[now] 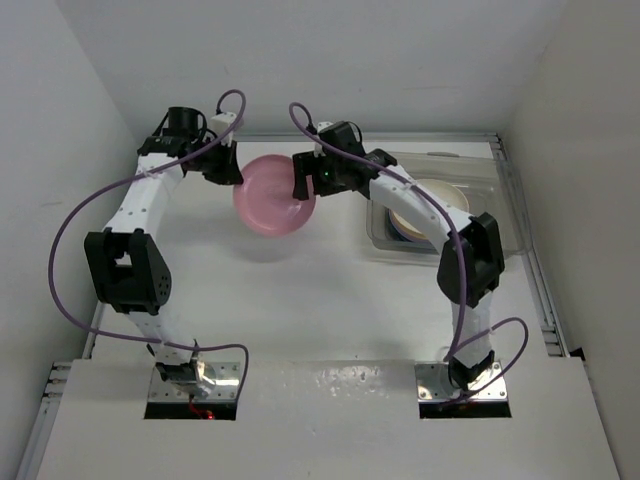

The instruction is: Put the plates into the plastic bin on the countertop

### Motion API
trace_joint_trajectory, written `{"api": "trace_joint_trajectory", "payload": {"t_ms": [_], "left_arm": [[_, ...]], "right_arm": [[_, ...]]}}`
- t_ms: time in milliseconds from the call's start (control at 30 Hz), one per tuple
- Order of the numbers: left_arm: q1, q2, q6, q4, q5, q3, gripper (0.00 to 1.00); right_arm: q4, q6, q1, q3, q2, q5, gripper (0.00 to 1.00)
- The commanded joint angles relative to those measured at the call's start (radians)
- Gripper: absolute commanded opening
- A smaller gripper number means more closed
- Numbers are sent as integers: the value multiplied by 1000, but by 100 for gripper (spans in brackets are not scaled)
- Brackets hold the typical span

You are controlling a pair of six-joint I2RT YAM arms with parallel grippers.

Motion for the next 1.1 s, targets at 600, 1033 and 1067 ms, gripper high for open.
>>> {"api": "trace_joint_trajectory", "payload": {"t_ms": [600,1033,1067], "left_arm": [[-29,-71,4,-49,14,32,95],[103,-71,-18,-28,-90,4,99],[112,-71,-18,-28,-90,-6,99]], "right_arm": [[151,215,-146,-224,-181,35,0],[-145,345,-658,-618,-604,119,0],[-151,335,-692,-624,-611,127,0]]}}
